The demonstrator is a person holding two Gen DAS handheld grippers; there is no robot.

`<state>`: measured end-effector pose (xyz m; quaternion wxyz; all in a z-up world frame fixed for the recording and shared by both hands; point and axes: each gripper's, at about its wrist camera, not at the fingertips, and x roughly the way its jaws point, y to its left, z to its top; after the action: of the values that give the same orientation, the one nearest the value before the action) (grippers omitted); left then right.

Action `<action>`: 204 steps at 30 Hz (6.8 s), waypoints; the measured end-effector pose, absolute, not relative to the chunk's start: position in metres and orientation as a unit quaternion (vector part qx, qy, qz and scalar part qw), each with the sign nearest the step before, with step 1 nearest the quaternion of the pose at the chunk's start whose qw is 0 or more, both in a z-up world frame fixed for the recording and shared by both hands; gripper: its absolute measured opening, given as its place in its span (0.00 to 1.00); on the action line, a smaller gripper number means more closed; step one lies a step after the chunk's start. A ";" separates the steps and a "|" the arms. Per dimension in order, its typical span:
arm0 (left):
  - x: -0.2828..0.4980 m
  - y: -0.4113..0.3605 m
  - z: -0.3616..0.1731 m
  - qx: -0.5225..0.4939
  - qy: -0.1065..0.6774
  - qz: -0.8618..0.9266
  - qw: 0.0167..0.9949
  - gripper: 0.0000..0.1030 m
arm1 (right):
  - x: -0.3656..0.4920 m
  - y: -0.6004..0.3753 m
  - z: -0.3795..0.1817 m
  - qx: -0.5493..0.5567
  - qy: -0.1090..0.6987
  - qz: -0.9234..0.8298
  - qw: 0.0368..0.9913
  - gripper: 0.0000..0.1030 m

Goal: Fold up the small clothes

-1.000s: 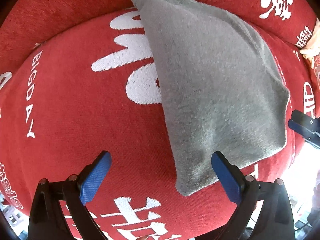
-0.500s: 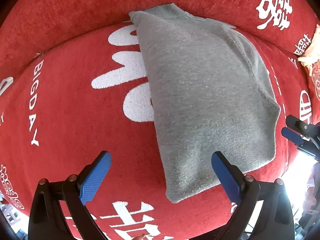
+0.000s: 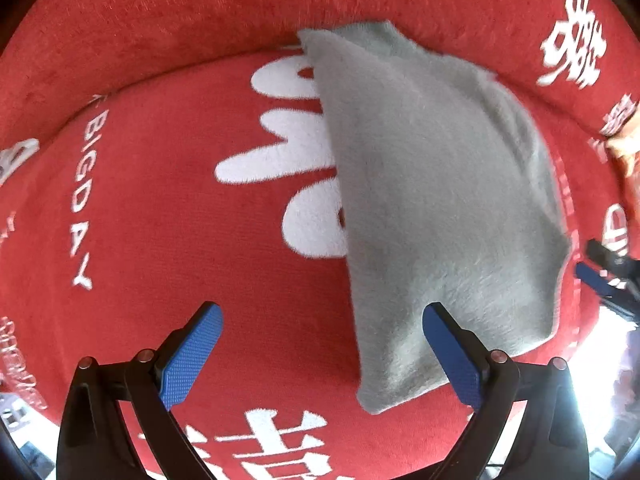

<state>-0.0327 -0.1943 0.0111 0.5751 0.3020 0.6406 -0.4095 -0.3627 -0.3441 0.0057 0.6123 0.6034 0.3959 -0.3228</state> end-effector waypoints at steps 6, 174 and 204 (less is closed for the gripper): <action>-0.005 -0.209 0.006 0.235 0.656 -0.433 0.572 0.97 | -0.355 -0.371 -0.015 0.636 0.380 -0.274 0.613 0.71; 0.011 0.030 0.149 0.334 0.605 -0.310 0.653 1.00 | -0.157 -0.101 0.168 0.350 0.587 -0.331 0.651 1.00; 0.016 0.027 0.159 0.329 0.602 -0.306 0.660 1.00 | -0.152 -0.101 0.176 0.344 0.586 -0.330 0.655 1.00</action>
<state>0.0158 0.0269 0.1587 0.6604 0.3289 0.6019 -0.3056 -0.1522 -0.1012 0.1764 0.6554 0.3438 0.5861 -0.3297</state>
